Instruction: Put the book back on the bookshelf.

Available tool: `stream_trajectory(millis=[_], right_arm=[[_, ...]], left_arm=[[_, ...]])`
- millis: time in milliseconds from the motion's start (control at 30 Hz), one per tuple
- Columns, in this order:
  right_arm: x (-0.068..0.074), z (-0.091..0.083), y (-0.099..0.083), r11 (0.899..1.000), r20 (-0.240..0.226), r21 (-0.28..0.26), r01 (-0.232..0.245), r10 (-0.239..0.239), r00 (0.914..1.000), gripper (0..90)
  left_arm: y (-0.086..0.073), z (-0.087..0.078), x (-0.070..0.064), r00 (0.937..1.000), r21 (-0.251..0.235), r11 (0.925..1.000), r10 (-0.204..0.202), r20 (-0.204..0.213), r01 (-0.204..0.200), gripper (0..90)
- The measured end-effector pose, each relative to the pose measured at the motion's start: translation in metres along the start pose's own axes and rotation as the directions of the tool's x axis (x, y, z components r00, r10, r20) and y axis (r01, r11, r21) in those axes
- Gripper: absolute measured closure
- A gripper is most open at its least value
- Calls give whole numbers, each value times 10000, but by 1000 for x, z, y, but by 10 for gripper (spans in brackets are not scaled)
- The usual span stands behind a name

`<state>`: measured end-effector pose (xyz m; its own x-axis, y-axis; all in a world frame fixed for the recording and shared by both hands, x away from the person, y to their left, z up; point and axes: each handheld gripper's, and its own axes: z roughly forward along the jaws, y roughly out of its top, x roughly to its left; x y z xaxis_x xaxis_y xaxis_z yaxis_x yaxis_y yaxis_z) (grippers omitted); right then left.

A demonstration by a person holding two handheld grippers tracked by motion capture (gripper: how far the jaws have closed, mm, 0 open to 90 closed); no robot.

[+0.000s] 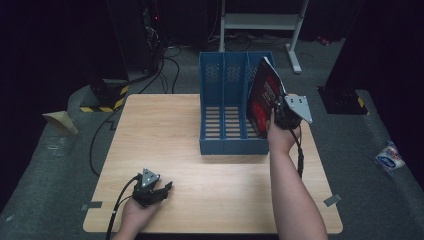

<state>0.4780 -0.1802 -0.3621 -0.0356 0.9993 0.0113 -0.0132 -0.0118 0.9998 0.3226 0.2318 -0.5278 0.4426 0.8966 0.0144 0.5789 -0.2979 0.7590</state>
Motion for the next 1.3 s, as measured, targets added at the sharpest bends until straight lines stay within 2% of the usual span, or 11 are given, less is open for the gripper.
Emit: stream_trajectory(millis=[33,300,433,767,900,1000,1067,1167,1300], right_arm=[[-3,0,0,9998,-110,98,-186,188,9998,861],[-10,-2,0,9990,-452,289,-328,341,9984,857],[-14,0,2,9971,-671,559,-521,558,9962,849],[-18,2,1,9956,-601,731,-589,633,9962,819],[-18,4,1,9947,-749,839,-589,653,9950,785],[-18,6,-1,9899,-997,1237,-696,822,9916,734],[-18,8,-3,9853,-1335,1496,-829,1032,9857,718],[-19,10,-8,9773,-1554,1888,-964,1266,9797,698],[-18,9,-14,9735,-1694,2105,-893,1263,9774,686]], left_arm=[[0,0,0,10000,-5,10000,-24,0,24,417],[0,0,0,10000,23,10000,-5,9,5,417],[0,0,0,10000,8,10000,-27,2,27,417],[0,0,0,10000,19,10000,-26,1,26,417],[0,0,0,10000,19,10000,-22,0,22,418],[0,0,0,10000,21,10000,-24,2,24,418],[0,0,0,10000,20,10000,-27,4,27,417],[0,0,0,10000,16,10000,-29,6,29,418],[0,0,0,10000,18,10000,-14,1,14,418]])
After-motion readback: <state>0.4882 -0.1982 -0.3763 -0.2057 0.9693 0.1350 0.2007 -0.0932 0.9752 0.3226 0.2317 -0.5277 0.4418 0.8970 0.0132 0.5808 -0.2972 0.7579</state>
